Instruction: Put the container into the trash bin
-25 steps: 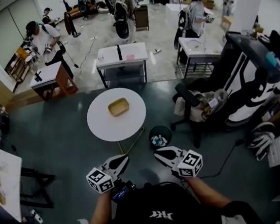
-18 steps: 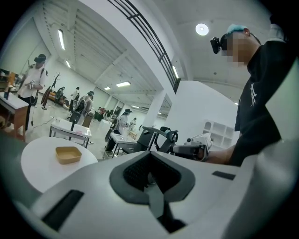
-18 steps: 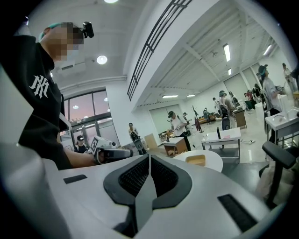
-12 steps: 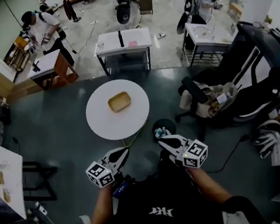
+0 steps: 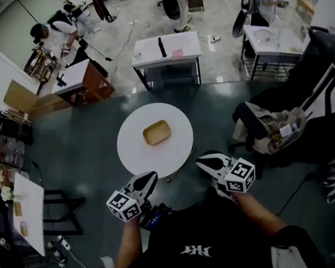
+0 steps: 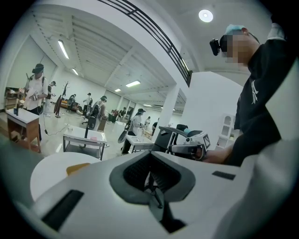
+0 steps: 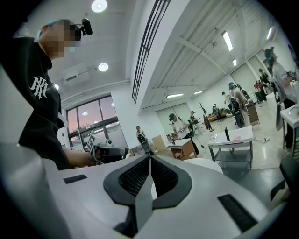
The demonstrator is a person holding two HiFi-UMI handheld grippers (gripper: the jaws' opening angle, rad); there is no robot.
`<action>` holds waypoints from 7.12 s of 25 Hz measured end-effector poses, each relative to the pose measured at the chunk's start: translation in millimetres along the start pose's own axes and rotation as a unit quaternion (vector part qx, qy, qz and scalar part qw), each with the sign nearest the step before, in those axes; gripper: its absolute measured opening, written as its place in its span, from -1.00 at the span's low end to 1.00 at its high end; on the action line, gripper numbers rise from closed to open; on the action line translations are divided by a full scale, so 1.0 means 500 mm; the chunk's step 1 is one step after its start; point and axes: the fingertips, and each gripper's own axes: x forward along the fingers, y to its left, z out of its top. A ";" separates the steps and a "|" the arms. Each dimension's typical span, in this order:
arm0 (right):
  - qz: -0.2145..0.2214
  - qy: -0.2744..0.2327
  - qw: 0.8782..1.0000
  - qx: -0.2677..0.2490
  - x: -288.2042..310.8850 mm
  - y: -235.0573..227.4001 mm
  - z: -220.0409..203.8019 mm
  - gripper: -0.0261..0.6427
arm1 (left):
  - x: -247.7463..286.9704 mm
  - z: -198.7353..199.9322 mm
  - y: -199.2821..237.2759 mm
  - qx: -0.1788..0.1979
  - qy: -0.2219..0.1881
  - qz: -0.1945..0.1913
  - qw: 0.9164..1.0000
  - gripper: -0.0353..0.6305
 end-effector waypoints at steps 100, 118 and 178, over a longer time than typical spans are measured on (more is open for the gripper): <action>-0.329 0.209 0.908 0.156 0.377 -0.519 -0.344 -0.72 | 0.298 -0.279 0.692 -0.103 0.315 -0.050 0.942 -0.81; -0.374 0.144 0.912 0.090 0.094 -0.504 -0.253 -0.73 | 0.439 -0.251 0.441 -0.035 0.333 -0.103 0.936 -0.82; -0.366 0.285 0.859 0.216 -0.234 -0.706 -1.002 -0.76 | 0.618 -1.059 0.293 -0.054 0.466 0.112 0.876 -0.85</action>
